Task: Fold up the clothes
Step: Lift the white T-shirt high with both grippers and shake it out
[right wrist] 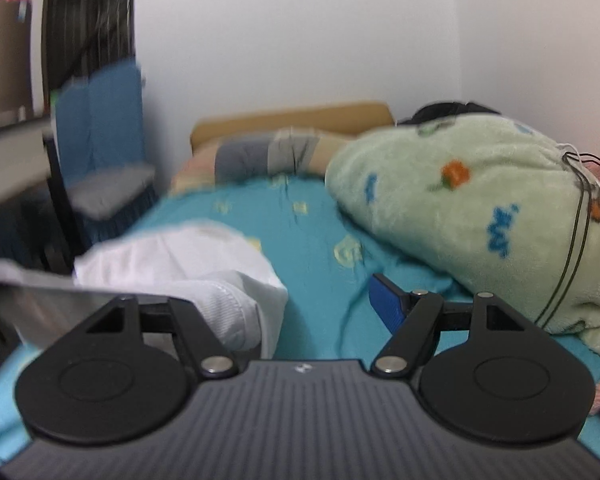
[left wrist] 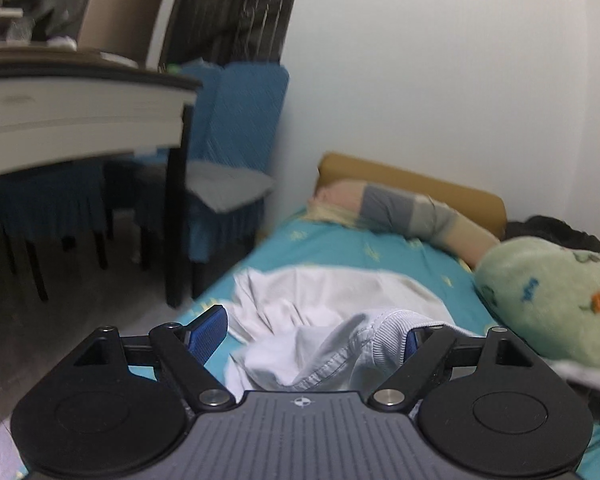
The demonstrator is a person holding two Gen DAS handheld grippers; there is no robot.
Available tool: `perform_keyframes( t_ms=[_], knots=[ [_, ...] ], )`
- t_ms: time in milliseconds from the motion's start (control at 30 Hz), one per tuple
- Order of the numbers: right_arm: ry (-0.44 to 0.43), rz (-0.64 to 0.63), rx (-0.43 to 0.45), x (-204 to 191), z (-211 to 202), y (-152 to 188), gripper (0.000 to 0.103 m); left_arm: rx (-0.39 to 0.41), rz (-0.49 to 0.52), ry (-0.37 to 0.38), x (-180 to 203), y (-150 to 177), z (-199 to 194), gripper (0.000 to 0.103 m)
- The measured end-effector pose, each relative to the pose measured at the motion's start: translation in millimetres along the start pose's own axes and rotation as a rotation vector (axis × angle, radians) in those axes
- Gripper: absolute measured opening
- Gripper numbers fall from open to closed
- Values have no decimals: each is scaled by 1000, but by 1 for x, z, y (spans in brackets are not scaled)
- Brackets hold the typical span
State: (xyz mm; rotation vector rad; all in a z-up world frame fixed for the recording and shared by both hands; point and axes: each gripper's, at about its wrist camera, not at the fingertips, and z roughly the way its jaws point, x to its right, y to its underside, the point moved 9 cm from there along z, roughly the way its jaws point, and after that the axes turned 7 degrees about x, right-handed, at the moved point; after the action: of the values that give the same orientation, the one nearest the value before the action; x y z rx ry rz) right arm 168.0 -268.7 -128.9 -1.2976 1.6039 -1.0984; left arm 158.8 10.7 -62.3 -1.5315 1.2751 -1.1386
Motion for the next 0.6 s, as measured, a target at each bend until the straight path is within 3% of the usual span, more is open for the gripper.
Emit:
perform_keyframes(
  t_ms=[100, 200, 267, 400, 600],
  knots=[
    [31, -55, -150, 0, 14, 34, 73, 29, 34, -10, 2, -8, -4, 85],
    [65, 12, -207, 13, 16, 45, 73, 28, 63, -1, 7, -10, -6, 85],
    [93, 71, -224, 23, 14, 48, 78, 40, 78, 6, 11, -11, -10, 86],
    [145, 190, -98, 44, -2, 25, 79, 74, 74, 12, 10, -18, -23, 87],
    [128, 157, 157, 37, -51, -59, 79, 223, 62, -3, 6, -68, -56, 88]
  ],
)
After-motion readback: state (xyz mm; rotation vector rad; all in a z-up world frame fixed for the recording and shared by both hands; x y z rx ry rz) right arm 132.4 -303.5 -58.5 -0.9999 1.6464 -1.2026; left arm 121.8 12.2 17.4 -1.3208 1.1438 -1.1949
